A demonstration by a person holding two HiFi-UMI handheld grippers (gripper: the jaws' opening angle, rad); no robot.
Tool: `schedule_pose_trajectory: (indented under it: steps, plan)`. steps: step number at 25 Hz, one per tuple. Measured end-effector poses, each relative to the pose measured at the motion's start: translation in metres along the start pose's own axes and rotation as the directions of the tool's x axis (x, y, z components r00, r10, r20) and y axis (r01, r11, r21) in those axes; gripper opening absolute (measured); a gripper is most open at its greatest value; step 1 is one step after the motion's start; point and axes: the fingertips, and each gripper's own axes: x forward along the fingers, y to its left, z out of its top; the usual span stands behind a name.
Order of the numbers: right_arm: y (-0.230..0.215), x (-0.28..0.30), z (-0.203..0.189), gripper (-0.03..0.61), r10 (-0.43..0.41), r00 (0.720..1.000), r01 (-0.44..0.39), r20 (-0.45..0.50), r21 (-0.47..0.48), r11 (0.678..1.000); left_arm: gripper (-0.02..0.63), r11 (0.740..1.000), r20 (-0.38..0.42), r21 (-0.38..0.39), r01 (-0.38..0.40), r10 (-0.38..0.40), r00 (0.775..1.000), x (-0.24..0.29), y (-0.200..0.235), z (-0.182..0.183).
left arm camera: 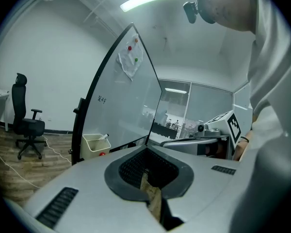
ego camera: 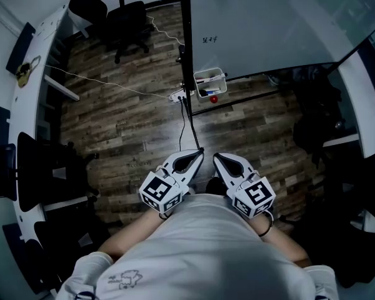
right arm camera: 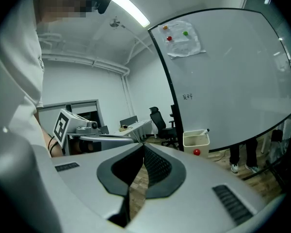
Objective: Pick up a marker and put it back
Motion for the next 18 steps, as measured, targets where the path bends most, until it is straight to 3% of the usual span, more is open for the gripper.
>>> schedule_pose_trajectory:
  steps: [11, 18]
  plan:
    - [-0.113, -0.011, 0.036, 0.01, 0.009, 1.0, -0.009, 0.007, -0.001, 1.0, 0.006, 1.0, 0.026, 0.009, -0.029, 0.028, 0.999, 0.111, 0.008, 0.03]
    - [-0.147, -0.019, 0.049, 0.009, 0.038, 0.999, -0.038, 0.023, -0.009, 0.999, 0.006, 0.998, 0.041, 0.017, -0.053, 0.052, 0.998, 0.146, 0.007, 0.044]
